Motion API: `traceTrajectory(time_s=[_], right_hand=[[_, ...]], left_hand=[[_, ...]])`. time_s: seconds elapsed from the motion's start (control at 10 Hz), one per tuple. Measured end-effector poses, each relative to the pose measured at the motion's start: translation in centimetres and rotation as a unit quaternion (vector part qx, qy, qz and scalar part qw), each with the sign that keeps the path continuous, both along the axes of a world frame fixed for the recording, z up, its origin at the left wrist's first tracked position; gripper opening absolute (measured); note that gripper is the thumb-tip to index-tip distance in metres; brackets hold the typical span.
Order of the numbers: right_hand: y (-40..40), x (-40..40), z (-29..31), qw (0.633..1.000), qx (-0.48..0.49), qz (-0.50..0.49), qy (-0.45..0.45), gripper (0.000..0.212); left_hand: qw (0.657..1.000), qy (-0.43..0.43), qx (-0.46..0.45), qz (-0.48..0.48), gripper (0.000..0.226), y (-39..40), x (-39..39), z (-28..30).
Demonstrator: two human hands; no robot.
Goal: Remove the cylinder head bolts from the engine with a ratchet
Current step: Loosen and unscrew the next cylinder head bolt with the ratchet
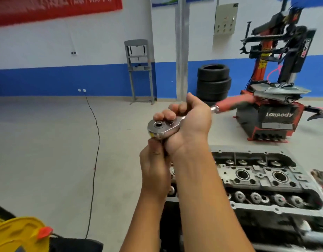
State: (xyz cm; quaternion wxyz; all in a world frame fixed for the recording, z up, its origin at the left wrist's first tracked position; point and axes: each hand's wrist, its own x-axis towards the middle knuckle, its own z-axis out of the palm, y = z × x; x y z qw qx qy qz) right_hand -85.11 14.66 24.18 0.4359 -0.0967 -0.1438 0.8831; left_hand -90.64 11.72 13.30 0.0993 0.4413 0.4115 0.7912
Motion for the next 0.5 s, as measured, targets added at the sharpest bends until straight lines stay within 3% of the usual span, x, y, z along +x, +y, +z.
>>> traceTrajectory(time_s=[0.1,0.2,0.3,0.4,0.5], right_hand=[[2.2,0.0,0.2,0.996,0.011,0.079,-0.037,0.046],[-0.6,0.4,-2.1,0.999,0.02,-0.039,0.009,0.046],[-4.4,0.2,-4.8,0.972,0.109,-0.208,-0.025,0.031],[-3.3,-0.8,-3.6,0.982,0.134,-0.119,-0.061,0.029],[0.3,-0.2,-0.6,0.972,0.164,0.079,-0.152,0.045]], left_hand=[[0.994,0.078,-0.076,-0.005,0.072,-0.1,0.1,-1.0],[0.989,0.117,-0.078,0.044,0.08,-0.3,-0.8,-0.6],[0.93,-0.206,0.038,-0.303,0.035,-1.0,0.0,1.9],[0.956,-0.211,0.043,-0.2,0.022,-1.8,0.2,2.2],[0.997,-0.004,-0.037,0.067,0.052,-1.5,-0.3,-0.7]])
